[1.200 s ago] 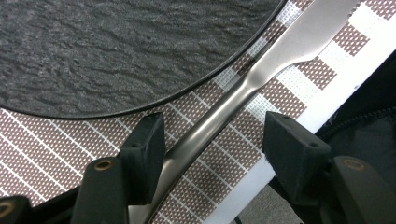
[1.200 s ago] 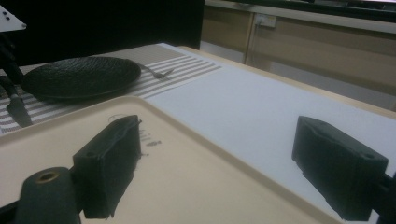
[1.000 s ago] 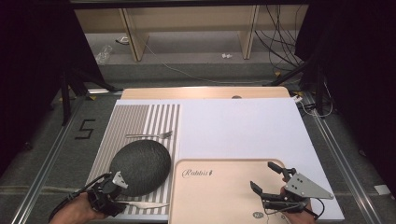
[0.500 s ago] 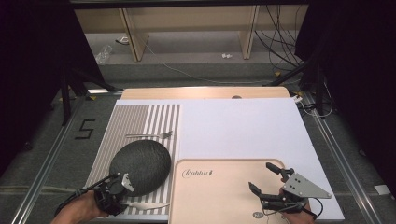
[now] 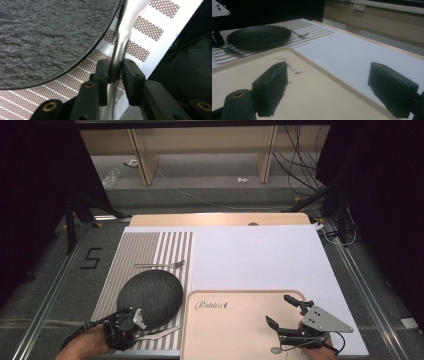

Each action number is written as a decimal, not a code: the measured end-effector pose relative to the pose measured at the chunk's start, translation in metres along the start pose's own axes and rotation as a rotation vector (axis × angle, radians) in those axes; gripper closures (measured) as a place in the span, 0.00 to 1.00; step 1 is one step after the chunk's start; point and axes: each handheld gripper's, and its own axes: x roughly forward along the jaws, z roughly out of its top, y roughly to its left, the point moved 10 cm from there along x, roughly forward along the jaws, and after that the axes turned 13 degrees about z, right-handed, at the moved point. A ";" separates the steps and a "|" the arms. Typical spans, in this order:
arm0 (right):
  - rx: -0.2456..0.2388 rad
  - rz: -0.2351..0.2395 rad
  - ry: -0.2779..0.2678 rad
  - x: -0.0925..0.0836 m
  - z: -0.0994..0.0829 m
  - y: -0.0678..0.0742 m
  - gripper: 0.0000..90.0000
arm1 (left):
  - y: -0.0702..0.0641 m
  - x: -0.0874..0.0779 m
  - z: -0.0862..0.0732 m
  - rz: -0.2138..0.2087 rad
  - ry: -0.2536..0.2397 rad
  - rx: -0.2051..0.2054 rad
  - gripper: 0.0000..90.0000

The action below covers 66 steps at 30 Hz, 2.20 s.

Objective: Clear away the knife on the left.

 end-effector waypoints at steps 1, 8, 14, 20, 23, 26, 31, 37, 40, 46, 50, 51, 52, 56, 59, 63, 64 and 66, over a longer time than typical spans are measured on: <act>-0.001 0.003 0.002 0.000 0.000 0.000 0.19 | 0.000 0.000 0.000 -0.002 0.000 -0.001 0.86; -0.003 0.005 0.004 0.001 0.000 0.000 0.19 | -0.001 0.000 0.000 0.006 -0.008 0.012 0.88; -0.003 0.007 0.005 0.001 0.000 0.001 0.19 | -0.002 -0.002 -0.001 -0.016 -0.017 0.012 0.88; 0.000 0.011 0.009 0.001 -0.001 0.001 0.19 | -0.006 -0.005 -0.002 -0.034 -0.024 0.026 0.88; -0.002 0.013 0.012 0.001 -0.001 0.002 0.19 | -0.007 -0.011 -0.002 -0.040 -0.038 0.018 0.88; 0.001 0.013 0.015 0.002 -0.002 0.002 0.19 | -0.009 -0.015 -0.002 -0.044 -0.046 0.021 0.88; 0.001 0.013 0.015 0.002 -0.002 0.002 0.19 | -0.010 -0.021 0.002 -0.070 -0.089 0.004 0.88; -0.001 0.013 0.012 0.002 -0.001 0.002 0.19 | -0.016 -0.032 0.022 -0.122 -0.213 -0.026 0.88; 0.000 0.014 0.012 0.001 -0.001 0.001 0.19 | -0.019 -0.040 0.038 -0.133 -0.288 -0.055 0.88; 0.003 0.012 0.005 0.001 -0.001 0.001 0.19 | -0.020 -0.045 0.064 -0.176 -0.360 -0.179 0.88; 0.008 0.011 0.004 0.001 -0.001 0.001 0.19 | -0.017 -0.044 0.072 -0.189 -0.375 -0.248 0.88; 0.008 0.011 0.004 0.001 -0.001 0.001 0.19 | -0.016 -0.044 0.073 -0.190 -0.375 -0.253 0.88; 0.008 0.011 0.005 0.001 -0.001 0.001 0.19 | -0.016 -0.044 0.074 -0.191 -0.378 -0.255 0.88; 0.006 0.011 0.004 0.001 -0.001 0.001 0.19 | -0.021 -0.043 0.080 -0.212 -0.384 -0.241 0.88; 0.006 0.010 0.004 0.001 -0.001 0.000 0.19 | -0.024 -0.046 0.086 -0.220 -0.392 -0.229 0.88; 0.003 0.007 0.000 0.001 0.000 -0.001 0.19 | -0.032 -0.052 0.098 -0.240 -0.410 -0.198 0.88; 0.004 0.006 0.000 0.001 0.000 -0.001 0.19 | -0.033 -0.054 0.101 -0.237 -0.413 -0.196 0.88; 0.005 0.004 0.000 0.001 0.000 -0.001 0.19 | -0.038 -0.056 0.107 -0.239 -0.408 -0.169 0.88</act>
